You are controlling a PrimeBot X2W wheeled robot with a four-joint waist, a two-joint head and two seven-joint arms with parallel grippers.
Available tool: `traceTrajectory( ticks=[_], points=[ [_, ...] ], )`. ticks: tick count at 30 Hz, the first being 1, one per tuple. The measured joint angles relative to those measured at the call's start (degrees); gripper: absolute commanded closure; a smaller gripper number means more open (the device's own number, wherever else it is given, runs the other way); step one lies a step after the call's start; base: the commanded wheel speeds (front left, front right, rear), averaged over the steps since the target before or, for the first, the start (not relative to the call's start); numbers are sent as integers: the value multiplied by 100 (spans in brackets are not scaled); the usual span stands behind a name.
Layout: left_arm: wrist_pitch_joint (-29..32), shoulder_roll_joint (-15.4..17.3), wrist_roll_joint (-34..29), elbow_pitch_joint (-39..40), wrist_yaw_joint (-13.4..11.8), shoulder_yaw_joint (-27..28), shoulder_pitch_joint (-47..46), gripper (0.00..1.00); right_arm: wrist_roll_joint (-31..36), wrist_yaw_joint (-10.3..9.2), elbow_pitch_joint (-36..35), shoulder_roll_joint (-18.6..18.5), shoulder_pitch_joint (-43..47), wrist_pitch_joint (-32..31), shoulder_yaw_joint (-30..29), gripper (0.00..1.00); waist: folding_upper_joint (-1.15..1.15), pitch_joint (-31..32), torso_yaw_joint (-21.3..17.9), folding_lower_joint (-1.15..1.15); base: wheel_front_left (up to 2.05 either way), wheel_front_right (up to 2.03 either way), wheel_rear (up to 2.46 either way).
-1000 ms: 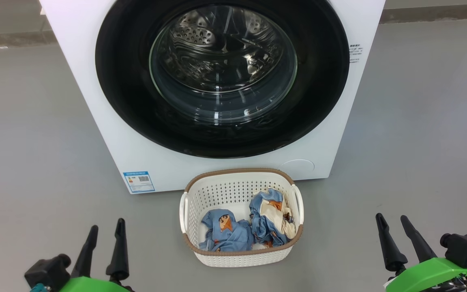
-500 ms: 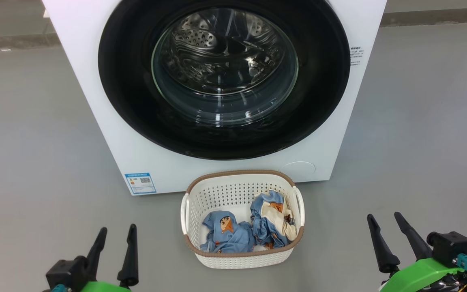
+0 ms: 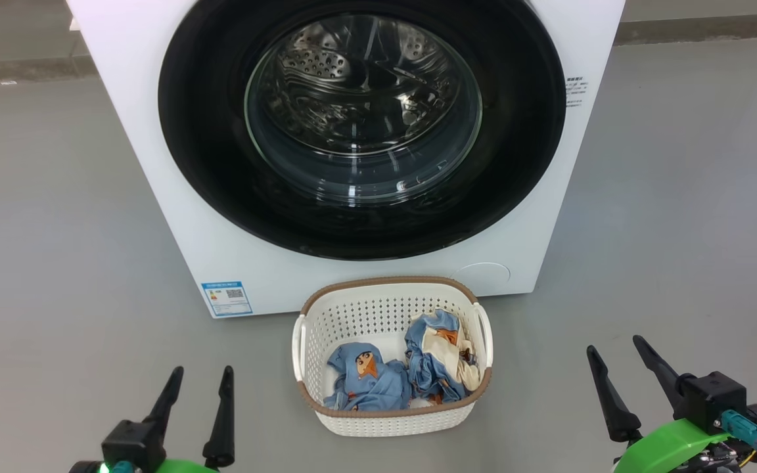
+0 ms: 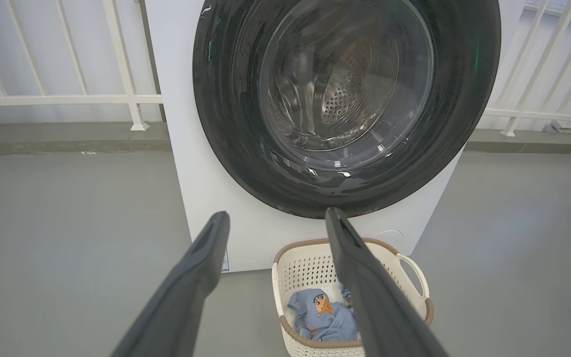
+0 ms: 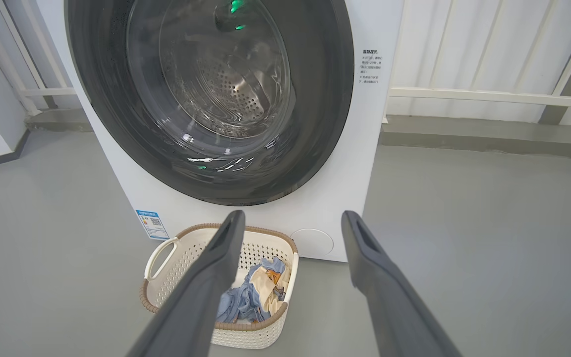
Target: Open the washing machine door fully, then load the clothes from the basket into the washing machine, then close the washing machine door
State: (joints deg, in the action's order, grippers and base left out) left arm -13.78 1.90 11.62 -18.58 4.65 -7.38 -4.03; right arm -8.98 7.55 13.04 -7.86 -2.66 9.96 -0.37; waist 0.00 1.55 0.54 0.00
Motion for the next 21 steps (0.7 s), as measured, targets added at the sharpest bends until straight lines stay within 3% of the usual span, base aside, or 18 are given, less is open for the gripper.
traceTrajectory(
  ticks=[21],
  points=[
    [-52,7,-183,-145,-145,-56,-15,0,226,0,-26,-11,-1,58,7,0,0,14,-13,0,0,0,0]
  ],
)
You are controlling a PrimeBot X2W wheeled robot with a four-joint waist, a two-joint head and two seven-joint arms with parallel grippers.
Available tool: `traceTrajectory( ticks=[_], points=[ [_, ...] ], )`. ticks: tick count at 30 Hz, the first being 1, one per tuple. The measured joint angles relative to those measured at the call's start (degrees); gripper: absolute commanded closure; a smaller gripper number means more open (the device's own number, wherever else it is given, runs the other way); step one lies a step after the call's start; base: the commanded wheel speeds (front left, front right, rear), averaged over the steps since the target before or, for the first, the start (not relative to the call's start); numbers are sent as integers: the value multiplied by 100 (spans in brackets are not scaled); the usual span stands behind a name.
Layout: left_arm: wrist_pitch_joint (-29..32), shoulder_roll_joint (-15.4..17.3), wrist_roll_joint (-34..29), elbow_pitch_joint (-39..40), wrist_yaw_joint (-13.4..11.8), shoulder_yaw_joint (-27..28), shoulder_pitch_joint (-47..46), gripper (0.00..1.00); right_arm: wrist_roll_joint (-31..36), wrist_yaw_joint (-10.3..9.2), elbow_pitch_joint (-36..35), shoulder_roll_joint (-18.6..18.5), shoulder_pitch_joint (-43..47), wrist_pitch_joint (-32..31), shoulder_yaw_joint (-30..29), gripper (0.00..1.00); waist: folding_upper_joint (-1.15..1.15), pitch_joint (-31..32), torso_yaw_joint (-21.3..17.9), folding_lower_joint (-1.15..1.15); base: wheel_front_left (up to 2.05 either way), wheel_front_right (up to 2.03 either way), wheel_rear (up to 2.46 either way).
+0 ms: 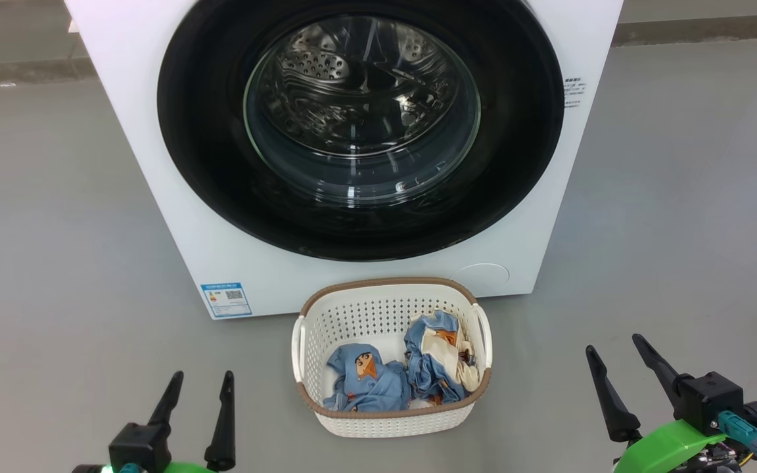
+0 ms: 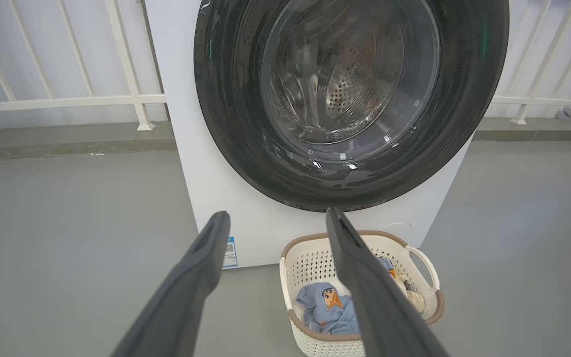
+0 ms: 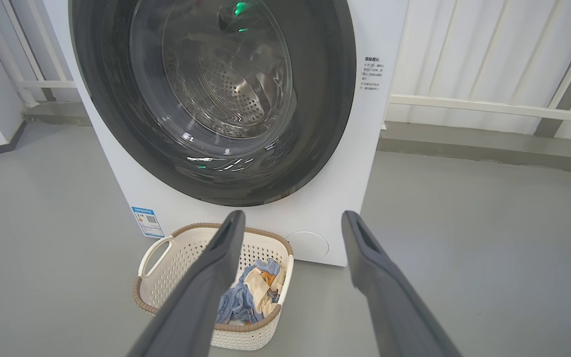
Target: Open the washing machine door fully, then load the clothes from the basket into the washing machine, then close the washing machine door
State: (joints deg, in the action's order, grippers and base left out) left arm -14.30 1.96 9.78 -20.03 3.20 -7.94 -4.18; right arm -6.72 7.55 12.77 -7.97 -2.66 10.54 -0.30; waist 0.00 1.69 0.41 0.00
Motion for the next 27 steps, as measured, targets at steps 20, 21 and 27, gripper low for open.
traceTrajectory(
  ticks=[20,21,27],
  points=[
    [0,18,-4,-9,-100,-21,-29,0,-45,0,-20,10,1,-1,-10,0,0,-13,-2,0,8,8,-16],
    [0,23,-4,-13,-100,-21,-40,0,-48,0,-19,10,1,-1,-12,0,0,-15,-2,0,55,55,-110],
    [0,27,-5,-16,-101,-22,-80,0,-53,0,-15,10,1,-1,-12,0,0,-39,-7,0,82,82,-165]
  ],
)
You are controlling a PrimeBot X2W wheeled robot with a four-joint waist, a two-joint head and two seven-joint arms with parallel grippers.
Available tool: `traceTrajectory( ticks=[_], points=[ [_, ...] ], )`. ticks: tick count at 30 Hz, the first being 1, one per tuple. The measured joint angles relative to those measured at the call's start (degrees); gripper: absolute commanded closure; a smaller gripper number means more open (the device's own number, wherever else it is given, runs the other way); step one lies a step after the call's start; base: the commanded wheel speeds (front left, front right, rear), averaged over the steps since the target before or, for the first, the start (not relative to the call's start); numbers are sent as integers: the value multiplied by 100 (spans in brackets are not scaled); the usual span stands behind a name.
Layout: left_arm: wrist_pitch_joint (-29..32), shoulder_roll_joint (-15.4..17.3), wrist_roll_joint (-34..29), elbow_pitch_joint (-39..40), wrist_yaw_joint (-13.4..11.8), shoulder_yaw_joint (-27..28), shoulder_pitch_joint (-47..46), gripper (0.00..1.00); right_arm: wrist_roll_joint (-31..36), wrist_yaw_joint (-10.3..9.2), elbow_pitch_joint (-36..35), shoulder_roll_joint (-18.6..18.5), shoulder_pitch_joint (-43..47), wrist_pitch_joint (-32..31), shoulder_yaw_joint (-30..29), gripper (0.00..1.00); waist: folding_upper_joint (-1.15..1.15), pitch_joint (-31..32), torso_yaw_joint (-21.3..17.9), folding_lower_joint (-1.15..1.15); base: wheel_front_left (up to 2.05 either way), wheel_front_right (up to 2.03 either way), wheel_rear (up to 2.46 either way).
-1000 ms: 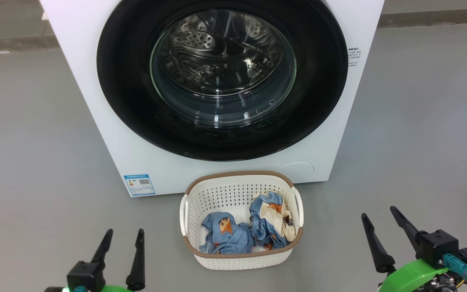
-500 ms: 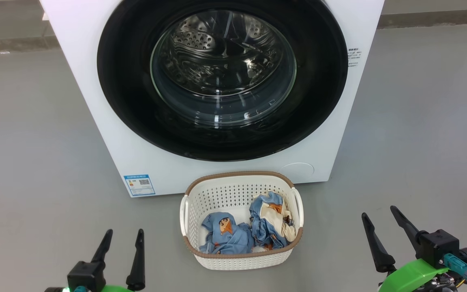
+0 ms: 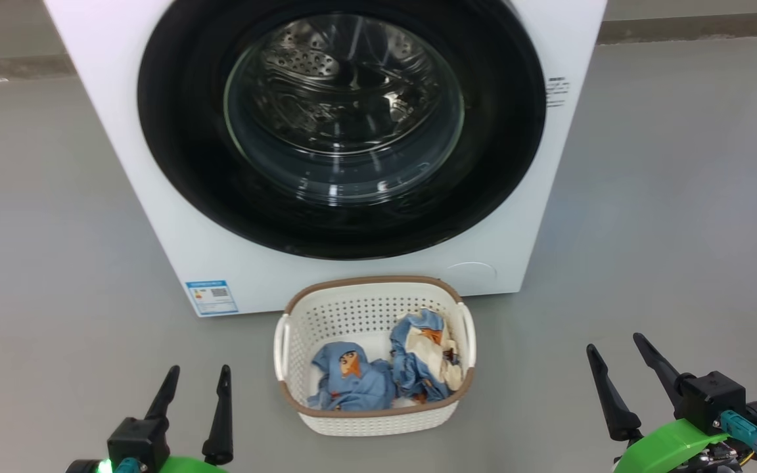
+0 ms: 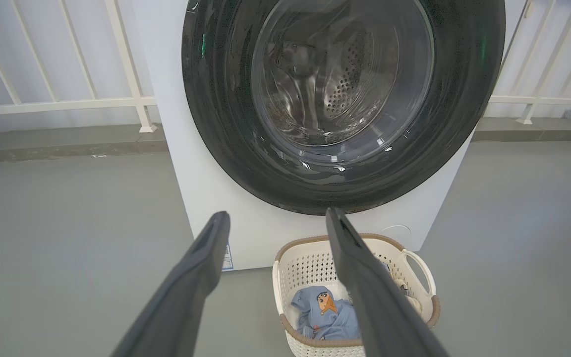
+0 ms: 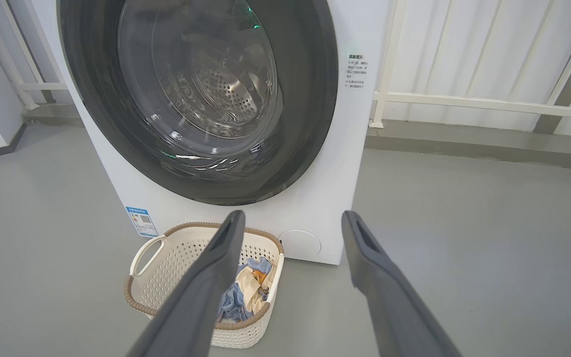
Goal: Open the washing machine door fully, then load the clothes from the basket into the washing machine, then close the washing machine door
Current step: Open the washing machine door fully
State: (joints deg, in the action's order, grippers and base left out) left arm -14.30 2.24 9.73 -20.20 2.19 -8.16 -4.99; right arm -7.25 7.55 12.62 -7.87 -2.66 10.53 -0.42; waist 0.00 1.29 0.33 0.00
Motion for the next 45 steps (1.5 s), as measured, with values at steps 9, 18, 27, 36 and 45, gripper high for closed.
traceTrajectory(
  ticks=[9,18,27,36,45],
  points=[
    [0,-2,0,2,0,-3,-9,0,-32,0,2,-8,-2,16,-10,0,0,-40,-6,0,121,121,-242],
    [0,-9,1,87,-21,10,-33,0,-32,0,5,-25,-3,16,-23,0,0,-60,-2,0,101,101,-202],
    [0,-9,-10,99,-14,7,-33,0,-32,0,14,-26,-5,18,-27,0,0,-60,-12,0,32,32,-64],
    [0,-7,-16,100,-14,22,-33,0,-32,0,21,-20,-6,18,-29,0,0,-63,-28,0,0,0,0],
    [0,-7,-56,90,-14,22,-32,0,-32,0,49,-19,-7,19,-27,0,0,-52,-44,0,0,0,0]
  ],
)
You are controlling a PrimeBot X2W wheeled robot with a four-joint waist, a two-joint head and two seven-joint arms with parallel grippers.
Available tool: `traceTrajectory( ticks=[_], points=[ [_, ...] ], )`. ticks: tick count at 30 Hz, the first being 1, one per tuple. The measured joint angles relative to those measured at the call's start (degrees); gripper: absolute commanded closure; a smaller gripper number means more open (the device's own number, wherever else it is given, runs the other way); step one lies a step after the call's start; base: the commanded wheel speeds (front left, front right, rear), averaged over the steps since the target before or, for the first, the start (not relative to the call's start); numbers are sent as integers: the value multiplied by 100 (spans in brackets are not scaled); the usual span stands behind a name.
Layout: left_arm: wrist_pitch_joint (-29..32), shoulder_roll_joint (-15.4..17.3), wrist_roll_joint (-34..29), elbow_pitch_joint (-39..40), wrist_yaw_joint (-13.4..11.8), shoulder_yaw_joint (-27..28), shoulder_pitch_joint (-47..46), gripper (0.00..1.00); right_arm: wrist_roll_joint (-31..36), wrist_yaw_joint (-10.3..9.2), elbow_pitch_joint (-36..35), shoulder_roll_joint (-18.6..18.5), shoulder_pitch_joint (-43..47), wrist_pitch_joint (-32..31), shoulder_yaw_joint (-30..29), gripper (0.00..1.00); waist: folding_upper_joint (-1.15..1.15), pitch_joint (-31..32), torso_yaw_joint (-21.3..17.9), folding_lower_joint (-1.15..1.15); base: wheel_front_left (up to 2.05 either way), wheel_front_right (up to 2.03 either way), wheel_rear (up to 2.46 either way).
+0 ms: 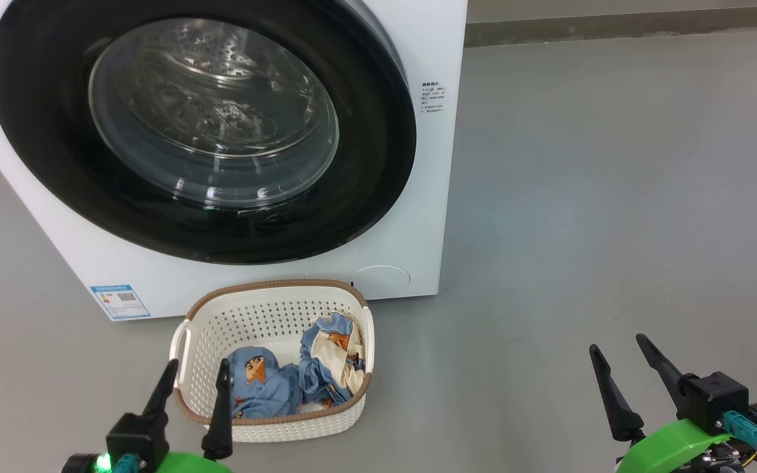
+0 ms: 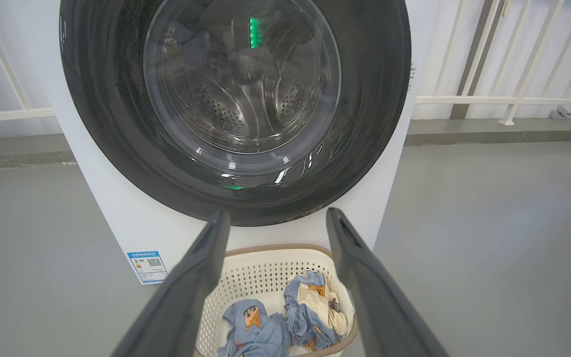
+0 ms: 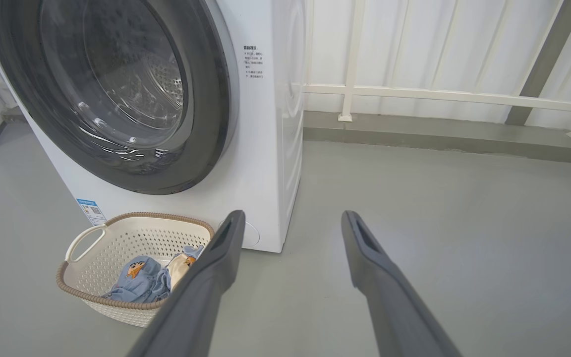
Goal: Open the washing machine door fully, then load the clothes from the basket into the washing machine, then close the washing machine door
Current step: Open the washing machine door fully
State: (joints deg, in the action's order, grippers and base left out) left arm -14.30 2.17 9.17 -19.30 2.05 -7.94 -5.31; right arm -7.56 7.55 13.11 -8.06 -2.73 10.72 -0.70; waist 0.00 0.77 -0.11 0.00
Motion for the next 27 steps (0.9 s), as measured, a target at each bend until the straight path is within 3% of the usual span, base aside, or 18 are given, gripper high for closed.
traceTrajectory(
  ticks=[5,6,7,27],
  points=[
    [0,0,0,-18,0,0,0,0,-1,0,15,0,0,5,0,0,0,4,-1,0,0,0,0],
    [0,0,0,-19,0,0,0,0,-9,0,16,0,-1,7,0,36,0,5,1,0,0,0,0],
    [0,0,0,-21,0,0,0,0,-13,0,16,0,-1,7,0,100,0,5,2,0,0,0,0],
    [0,-1,-43,3,-4,-8,0,0,-356,0,23,-21,-80,-2,8,100,0,-83,36,0,0,0,0]
  ],
)
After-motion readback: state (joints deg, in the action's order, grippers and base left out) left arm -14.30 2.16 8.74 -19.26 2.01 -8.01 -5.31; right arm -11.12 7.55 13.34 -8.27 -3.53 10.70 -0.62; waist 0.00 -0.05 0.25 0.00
